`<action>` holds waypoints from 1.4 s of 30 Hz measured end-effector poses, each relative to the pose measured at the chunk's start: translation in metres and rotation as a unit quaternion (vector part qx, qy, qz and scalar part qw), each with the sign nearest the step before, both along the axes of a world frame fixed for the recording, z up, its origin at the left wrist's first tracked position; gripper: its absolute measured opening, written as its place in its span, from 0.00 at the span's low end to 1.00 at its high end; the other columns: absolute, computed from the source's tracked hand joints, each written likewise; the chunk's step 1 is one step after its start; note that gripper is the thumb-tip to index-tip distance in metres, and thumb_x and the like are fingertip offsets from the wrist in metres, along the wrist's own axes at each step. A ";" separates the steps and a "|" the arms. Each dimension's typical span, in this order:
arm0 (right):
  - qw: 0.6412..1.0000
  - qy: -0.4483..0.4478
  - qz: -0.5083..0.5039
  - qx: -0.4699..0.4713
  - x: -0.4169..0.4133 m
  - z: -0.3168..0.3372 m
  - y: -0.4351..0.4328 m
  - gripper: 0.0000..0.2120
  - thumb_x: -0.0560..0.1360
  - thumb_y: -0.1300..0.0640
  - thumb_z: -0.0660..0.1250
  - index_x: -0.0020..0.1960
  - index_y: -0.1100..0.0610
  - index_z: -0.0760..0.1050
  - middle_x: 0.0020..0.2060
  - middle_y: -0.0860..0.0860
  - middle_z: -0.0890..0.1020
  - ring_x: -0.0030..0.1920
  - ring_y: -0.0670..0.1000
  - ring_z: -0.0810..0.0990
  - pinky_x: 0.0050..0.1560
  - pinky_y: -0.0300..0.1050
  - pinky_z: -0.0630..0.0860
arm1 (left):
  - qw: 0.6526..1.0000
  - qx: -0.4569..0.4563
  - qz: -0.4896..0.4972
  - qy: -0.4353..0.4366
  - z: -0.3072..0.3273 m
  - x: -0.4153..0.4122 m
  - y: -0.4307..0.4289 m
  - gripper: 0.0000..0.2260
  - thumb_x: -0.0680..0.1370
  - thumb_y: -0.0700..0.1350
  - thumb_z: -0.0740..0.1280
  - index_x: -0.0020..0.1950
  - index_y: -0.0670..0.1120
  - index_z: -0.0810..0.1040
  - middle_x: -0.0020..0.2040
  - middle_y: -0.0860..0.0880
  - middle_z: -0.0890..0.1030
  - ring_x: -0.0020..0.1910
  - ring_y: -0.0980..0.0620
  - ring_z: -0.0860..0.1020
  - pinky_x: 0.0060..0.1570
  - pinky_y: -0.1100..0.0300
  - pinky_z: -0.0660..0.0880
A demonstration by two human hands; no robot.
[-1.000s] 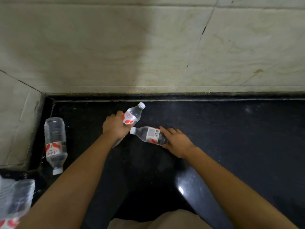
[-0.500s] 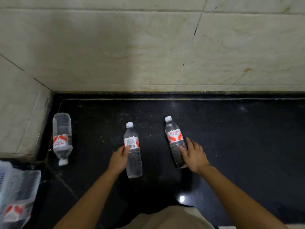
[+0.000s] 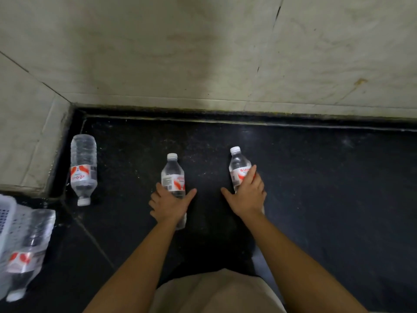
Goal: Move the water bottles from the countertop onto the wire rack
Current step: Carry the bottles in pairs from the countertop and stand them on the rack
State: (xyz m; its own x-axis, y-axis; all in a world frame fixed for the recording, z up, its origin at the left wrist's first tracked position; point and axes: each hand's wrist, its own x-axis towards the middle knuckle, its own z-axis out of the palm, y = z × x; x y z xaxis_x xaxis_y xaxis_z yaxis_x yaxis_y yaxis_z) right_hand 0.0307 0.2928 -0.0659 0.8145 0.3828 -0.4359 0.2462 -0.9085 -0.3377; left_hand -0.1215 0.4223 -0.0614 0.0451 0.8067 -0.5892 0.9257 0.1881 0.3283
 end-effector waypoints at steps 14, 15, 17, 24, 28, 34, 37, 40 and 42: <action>0.994 0.063 -0.088 0.033 0.059 0.001 -0.030 0.39 0.68 0.45 0.78 0.72 0.58 0.68 0.63 0.60 0.72 0.63 0.63 0.76 0.62 0.55 0.75 | 0.997 -0.013 0.000 -0.074 -0.006 -0.045 0.030 0.29 0.72 0.60 0.75 0.65 0.45 0.74 0.59 0.42 0.81 0.57 0.41 0.79 0.59 0.45 0.78; 0.992 0.073 -0.097 0.030 0.061 0.006 -0.031 0.36 0.69 0.45 0.78 0.71 0.57 0.71 0.62 0.60 0.73 0.61 0.63 0.77 0.61 0.53 0.75 | 0.997 -0.017 0.001 -0.075 -0.001 -0.043 0.031 0.26 0.73 0.59 0.75 0.63 0.45 0.76 0.57 0.43 0.82 0.56 0.42 0.80 0.58 0.47 0.78; 0.987 0.088 -0.122 0.054 0.063 0.017 -0.038 0.31 0.69 0.44 0.78 0.67 0.56 0.75 0.59 0.59 0.77 0.59 0.61 0.80 0.59 0.50 0.76 | 0.996 -0.025 0.016 -0.088 0.009 -0.038 0.031 0.20 0.72 0.58 0.76 0.57 0.47 0.79 0.54 0.44 0.83 0.53 0.42 0.82 0.57 0.47 0.79; 0.892 0.154 -0.286 0.314 0.063 0.093 -0.078 0.17 0.68 0.53 0.80 0.53 0.55 0.80 0.46 0.53 0.87 0.46 0.53 0.86 0.51 0.52 0.83 | 0.971 -0.011 -0.018 -0.237 0.079 0.019 0.012 0.14 0.68 0.53 0.78 0.50 0.51 0.83 0.46 0.50 0.86 0.45 0.49 0.84 0.54 0.46 0.82; 0.803 0.156 -0.307 0.487 0.062 0.166 -0.104 0.12 0.70 0.60 0.74 0.52 0.60 0.80 0.46 0.59 0.86 0.44 0.56 0.85 0.51 0.56 0.83 | 0.920 0.030 -0.084 -0.381 0.153 0.077 -0.006 0.13 0.69 0.49 0.80 0.50 0.51 0.83 0.45 0.52 0.86 0.45 0.50 0.85 0.51 0.50 0.82; 0.712 0.108 -0.298 0.627 0.048 0.245 -0.167 0.25 0.61 0.48 0.80 0.52 0.55 0.75 0.37 0.50 0.80 0.37 0.50 0.79 0.40 0.47 0.79 | 0.826 -0.046 -0.189 -0.529 0.240 0.129 -0.066 0.30 0.63 0.55 0.81 0.61 0.48 0.77 0.53 0.50 0.86 0.50 0.50 0.86 0.49 0.53 0.80; 0.709 0.033 -0.331 0.622 0.038 0.256 -0.197 0.30 0.58 0.46 0.83 0.53 0.54 0.75 0.39 0.49 0.81 0.38 0.49 0.81 0.42 0.48 0.80 | 0.800 -0.073 -0.236 -0.546 0.262 0.138 -0.107 0.35 0.56 0.58 0.79 0.59 0.51 0.75 0.54 0.51 0.85 0.51 0.52 0.85 0.49 0.54 0.80; 0.721 -0.068 -0.365 0.586 0.031 0.256 -0.232 0.28 0.59 0.47 0.82 0.54 0.53 0.77 0.43 0.50 0.84 0.43 0.50 0.84 0.47 0.50 0.82 | 0.786 -0.089 -0.297 -0.535 0.267 0.144 -0.150 0.32 0.58 0.55 0.81 0.58 0.51 0.77 0.54 0.51 0.86 0.51 0.52 0.85 0.51 0.52 0.81; 0.734 -0.117 -0.374 0.555 0.028 0.254 -0.260 0.24 0.59 0.48 0.79 0.52 0.50 0.78 0.43 0.49 0.85 0.44 0.51 0.85 0.49 0.51 0.83 | 0.778 -0.097 -0.324 -0.529 0.267 0.148 -0.181 0.25 0.64 0.45 0.83 0.57 0.51 0.78 0.53 0.51 0.86 0.51 0.52 0.86 0.53 0.49 0.82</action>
